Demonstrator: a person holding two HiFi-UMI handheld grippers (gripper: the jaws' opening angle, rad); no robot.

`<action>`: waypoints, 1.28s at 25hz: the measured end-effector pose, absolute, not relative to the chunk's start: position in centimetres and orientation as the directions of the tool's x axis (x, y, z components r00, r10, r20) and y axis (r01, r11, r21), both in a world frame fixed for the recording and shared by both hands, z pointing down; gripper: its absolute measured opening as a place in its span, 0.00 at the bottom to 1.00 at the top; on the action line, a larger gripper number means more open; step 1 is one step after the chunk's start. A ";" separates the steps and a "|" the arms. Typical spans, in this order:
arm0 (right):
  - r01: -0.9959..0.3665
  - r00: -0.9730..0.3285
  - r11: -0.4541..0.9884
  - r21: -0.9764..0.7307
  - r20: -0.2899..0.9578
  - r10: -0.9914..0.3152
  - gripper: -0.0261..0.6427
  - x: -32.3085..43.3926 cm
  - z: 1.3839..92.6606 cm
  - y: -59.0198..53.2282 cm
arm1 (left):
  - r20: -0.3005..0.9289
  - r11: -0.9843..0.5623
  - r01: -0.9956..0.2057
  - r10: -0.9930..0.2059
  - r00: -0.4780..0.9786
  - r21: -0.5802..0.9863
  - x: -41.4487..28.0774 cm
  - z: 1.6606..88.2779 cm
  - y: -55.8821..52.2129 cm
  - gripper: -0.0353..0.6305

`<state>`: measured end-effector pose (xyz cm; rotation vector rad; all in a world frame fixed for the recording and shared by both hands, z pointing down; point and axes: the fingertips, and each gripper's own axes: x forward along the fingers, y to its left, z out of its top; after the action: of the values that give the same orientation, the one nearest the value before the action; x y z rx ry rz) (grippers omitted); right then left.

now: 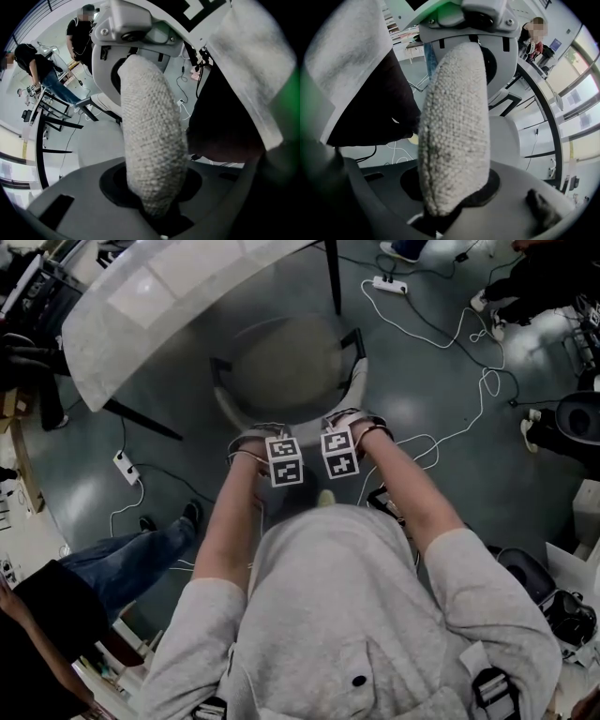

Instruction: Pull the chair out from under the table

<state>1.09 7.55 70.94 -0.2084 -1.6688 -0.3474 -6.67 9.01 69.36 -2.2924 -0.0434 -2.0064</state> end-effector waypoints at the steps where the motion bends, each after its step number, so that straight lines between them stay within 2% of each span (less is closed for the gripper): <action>1: 0.336 -0.129 0.936 0.105 0.990 -0.064 0.20 1.2 71.0 7.9 | 0.990 -0.995 0.083 -0.041 0.134 -0.053 -6.6 69.4 9.4 0.22; 32: 0.327 -0.118 0.941 0.089 0.992 -0.053 0.22 6.3 71.3 22.1 | 0.989 -0.996 0.072 -0.044 0.139 -0.054 -1.5 69.6 23.3 0.22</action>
<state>6.27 22.06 71.35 -0.2122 -1.6616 -0.3273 -1.52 23.27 69.60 -2.3029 -0.0290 -2.0048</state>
